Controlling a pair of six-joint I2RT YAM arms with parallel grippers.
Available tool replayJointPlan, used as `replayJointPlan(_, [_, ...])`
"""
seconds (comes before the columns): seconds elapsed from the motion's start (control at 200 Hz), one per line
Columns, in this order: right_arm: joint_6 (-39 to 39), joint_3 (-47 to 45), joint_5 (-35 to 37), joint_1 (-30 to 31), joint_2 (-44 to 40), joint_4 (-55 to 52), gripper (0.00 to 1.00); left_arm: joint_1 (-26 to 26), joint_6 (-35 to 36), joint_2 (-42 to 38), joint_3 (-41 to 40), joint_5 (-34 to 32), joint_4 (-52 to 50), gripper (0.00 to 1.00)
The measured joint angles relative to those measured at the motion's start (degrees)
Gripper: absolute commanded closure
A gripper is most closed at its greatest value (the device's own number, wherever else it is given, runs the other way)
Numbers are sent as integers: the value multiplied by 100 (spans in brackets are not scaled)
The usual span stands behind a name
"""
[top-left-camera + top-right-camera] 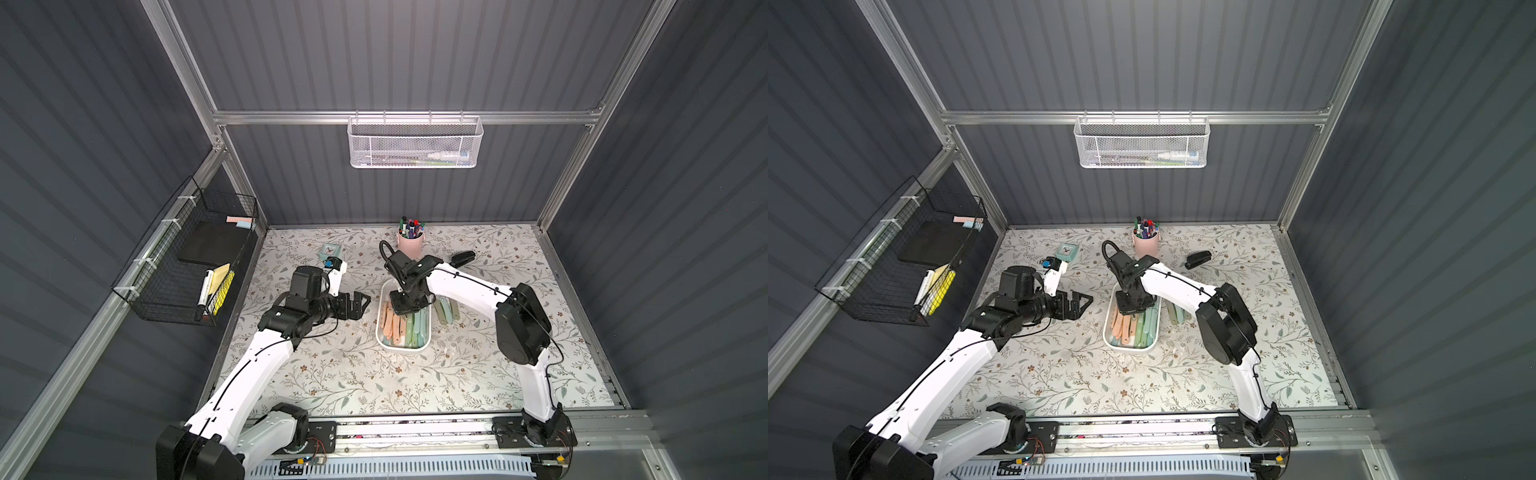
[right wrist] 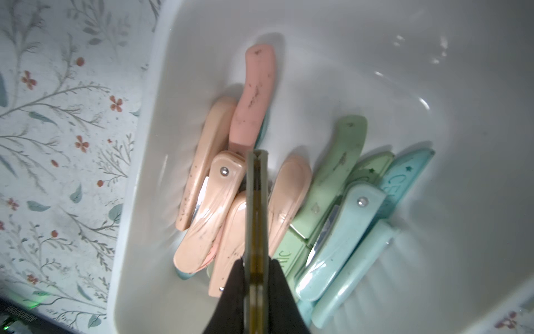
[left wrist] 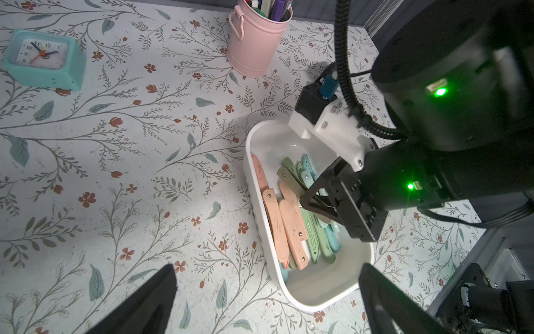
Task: Take the fruit knife out of the storage box
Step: Pick up the fruit knife from the storage box.
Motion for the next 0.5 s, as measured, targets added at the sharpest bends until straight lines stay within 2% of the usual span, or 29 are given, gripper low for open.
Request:
replayJointPlan(0.175, [-44,-1019,-833,-533,-844,664,87,0,-4,-50,-13,632,175,1])
replayJointPlan(0.295, [-142,-1552,-1314,-1130,-1379,970,87,0,-20,-63,-13,1215,391,1])
replayJointPlan(0.5, [-308,-2522,-1613,-2319,-2035,1176,87,0,-26,146,-13,1919,525,1])
